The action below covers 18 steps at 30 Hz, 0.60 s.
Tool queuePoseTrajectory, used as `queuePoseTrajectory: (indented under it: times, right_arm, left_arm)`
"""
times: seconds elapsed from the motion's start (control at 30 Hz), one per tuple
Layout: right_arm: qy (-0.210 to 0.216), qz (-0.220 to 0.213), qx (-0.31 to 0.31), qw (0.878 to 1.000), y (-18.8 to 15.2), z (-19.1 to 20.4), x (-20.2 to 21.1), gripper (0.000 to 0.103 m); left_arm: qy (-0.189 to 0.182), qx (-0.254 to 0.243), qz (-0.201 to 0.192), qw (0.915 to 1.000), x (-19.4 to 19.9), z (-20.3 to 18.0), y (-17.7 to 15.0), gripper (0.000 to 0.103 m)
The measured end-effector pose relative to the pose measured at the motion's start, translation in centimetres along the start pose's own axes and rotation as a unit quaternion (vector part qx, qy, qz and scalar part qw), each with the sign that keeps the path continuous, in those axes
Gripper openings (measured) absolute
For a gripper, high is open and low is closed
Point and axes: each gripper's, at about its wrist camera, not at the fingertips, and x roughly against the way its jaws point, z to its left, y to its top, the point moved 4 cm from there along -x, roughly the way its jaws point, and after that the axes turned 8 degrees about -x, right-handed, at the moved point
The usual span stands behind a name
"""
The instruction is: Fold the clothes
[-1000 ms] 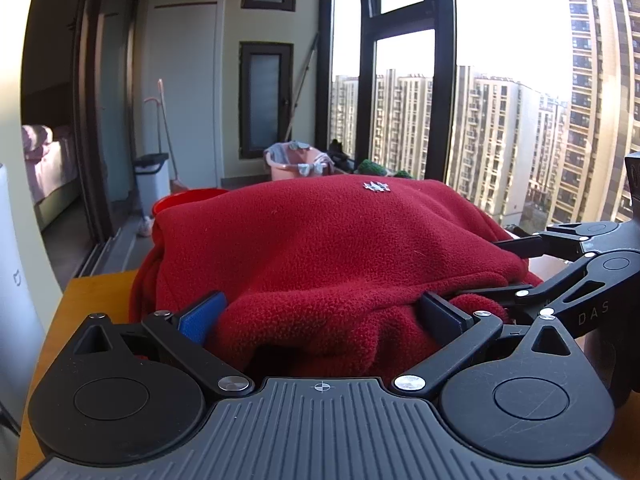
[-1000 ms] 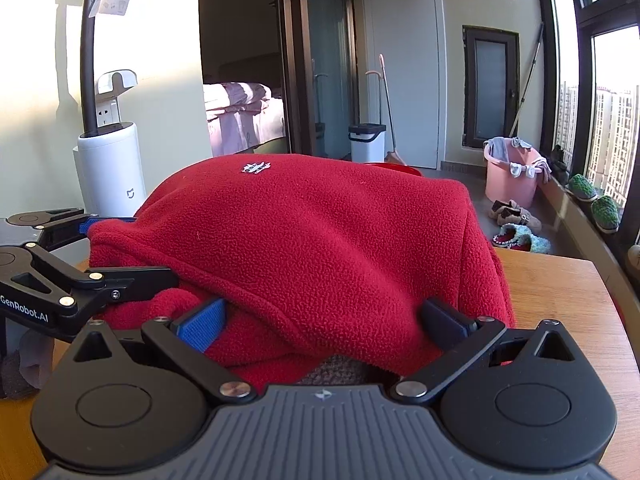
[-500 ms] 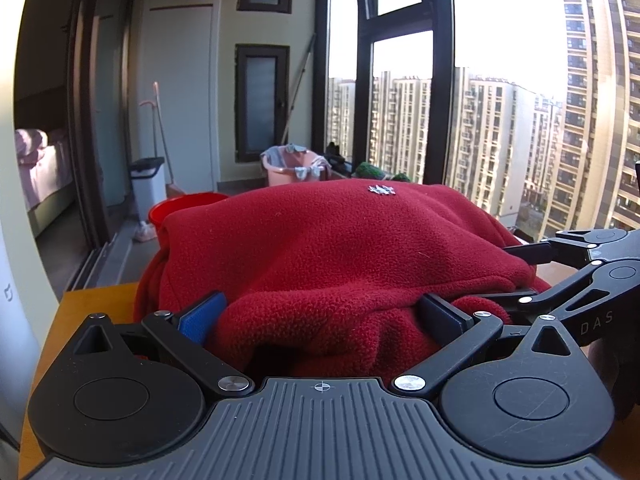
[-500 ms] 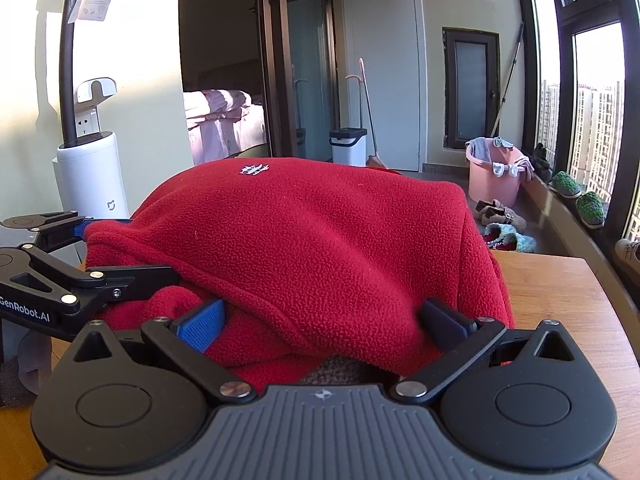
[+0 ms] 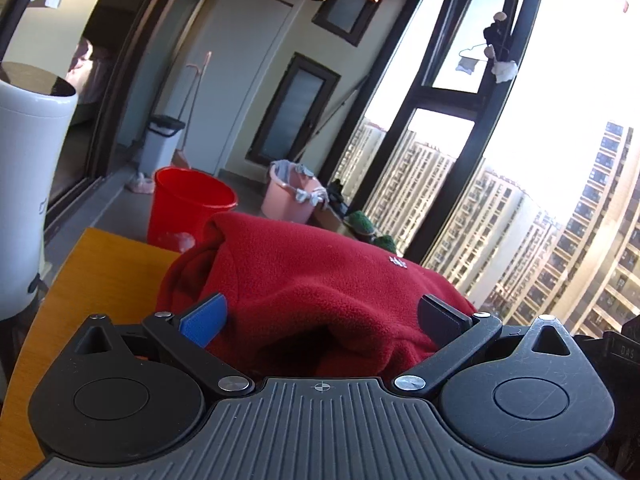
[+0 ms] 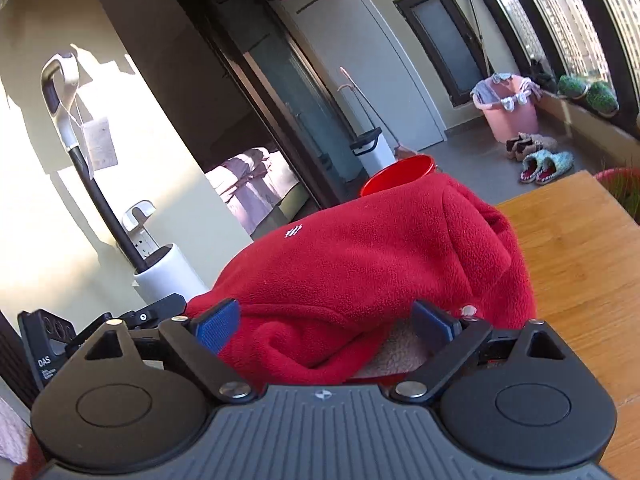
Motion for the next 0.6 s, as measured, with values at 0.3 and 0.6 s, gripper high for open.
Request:
queuePoseTrajectory:
  times: [0.3,0.6]
  right_arm:
    - [-0.033,0.014,-0.112,0.993,-1.6,-1.8,-3.8,0.100]
    - [-0.022,0.041,-0.136,0.990,-1.5,-2.1,-9.7,0.100]
  left_arm:
    - [-0.006,-0.093,0.098,0.9908,-0.4,-0.7,-3.0,0.103]
    - [0.067,-0.135,0.161,0.9754,-3.2,1.2,-4.0,0.103]
